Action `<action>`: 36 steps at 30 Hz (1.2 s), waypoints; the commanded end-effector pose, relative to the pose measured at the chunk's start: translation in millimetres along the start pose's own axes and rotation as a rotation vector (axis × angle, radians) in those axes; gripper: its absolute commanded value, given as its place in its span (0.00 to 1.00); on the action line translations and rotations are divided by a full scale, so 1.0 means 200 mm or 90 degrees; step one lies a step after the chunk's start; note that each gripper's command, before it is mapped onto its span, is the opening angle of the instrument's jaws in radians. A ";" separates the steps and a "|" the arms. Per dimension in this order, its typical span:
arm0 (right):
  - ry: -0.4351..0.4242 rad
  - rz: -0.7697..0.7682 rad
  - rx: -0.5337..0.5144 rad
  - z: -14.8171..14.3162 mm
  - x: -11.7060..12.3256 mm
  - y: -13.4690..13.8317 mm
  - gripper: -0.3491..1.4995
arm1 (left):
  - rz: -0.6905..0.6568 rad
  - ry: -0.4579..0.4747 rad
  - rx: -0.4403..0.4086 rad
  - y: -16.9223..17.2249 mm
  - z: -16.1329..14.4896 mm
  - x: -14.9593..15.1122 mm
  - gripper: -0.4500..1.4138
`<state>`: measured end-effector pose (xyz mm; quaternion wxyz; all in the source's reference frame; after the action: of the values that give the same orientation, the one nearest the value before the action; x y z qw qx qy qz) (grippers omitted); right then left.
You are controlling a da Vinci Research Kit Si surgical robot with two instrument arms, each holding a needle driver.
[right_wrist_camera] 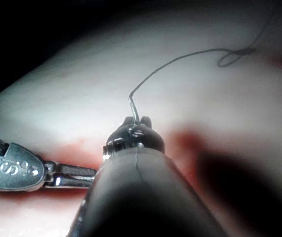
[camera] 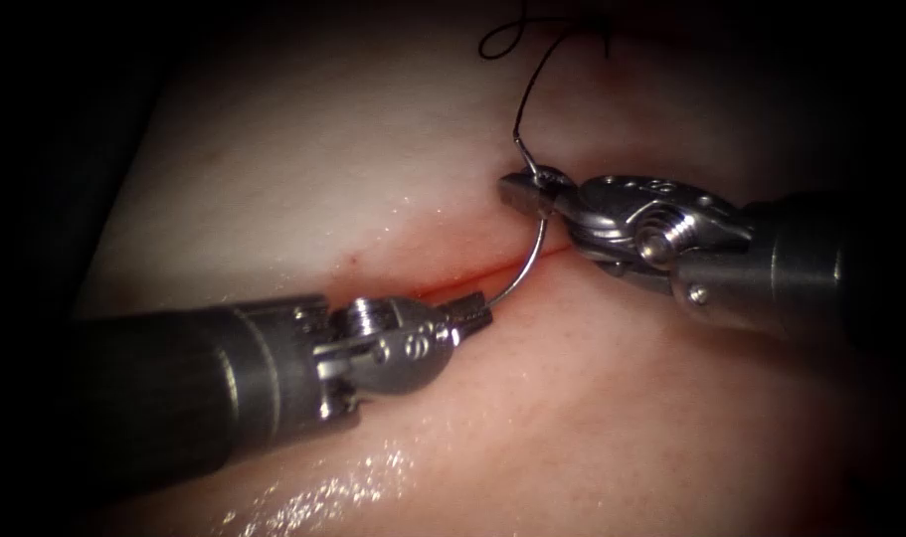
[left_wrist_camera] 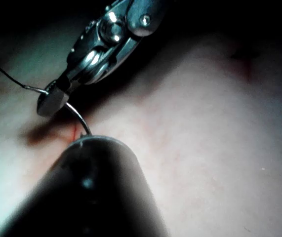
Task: Wound Closure
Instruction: Pass needle to right end-effector, then hand needle back to left needle holder with needle facing straight on
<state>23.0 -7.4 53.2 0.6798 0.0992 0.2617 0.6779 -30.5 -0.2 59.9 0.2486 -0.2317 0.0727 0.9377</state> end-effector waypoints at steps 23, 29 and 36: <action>0.195 -0.258 0.414 -0.001 0.016 0.018 0.00 | -0.305 0.297 -0.279 -0.028 -0.016 0.011 0.67; 0.250 -0.249 0.502 0.000 0.018 0.014 0.00 | -0.373 0.312 -0.338 -0.031 -0.003 0.006 0.66; 0.271 -0.273 0.555 -0.001 0.018 0.005 0.00 | -0.416 0.334 -0.401 -0.027 0.015 0.001 0.66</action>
<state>21.0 -3.9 52.3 0.6332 0.1702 0.6688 0.3506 -28.7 4.8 62.2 0.4195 -0.5350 -0.2335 0.6951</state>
